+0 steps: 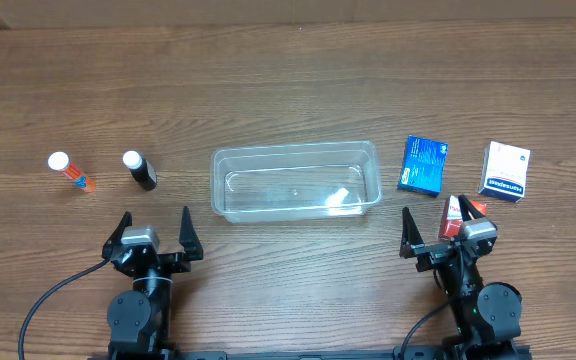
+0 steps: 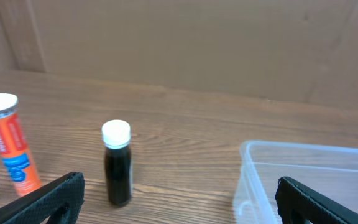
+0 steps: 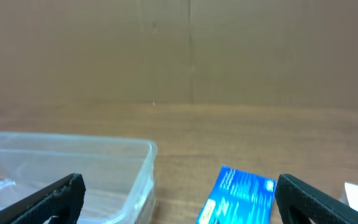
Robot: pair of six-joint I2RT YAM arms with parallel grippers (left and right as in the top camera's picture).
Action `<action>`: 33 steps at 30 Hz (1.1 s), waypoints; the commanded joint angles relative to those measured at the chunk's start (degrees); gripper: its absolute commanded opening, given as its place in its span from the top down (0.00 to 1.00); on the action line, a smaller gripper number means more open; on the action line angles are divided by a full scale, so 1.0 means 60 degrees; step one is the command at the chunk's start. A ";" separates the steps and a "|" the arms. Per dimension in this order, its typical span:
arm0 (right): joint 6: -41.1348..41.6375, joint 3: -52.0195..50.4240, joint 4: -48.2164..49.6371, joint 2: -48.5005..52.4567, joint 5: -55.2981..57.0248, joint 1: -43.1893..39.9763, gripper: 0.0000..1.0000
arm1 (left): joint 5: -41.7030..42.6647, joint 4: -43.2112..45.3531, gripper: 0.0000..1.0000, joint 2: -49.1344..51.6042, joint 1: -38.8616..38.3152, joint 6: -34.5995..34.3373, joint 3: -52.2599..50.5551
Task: Pack container
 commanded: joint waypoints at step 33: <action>0.0678 1.2346 -0.9286 1.3089 -0.0069 -0.0586 0.00 | 0.0834 -1.1475 0.00 1.2710 0.1122 -0.0965 1.4367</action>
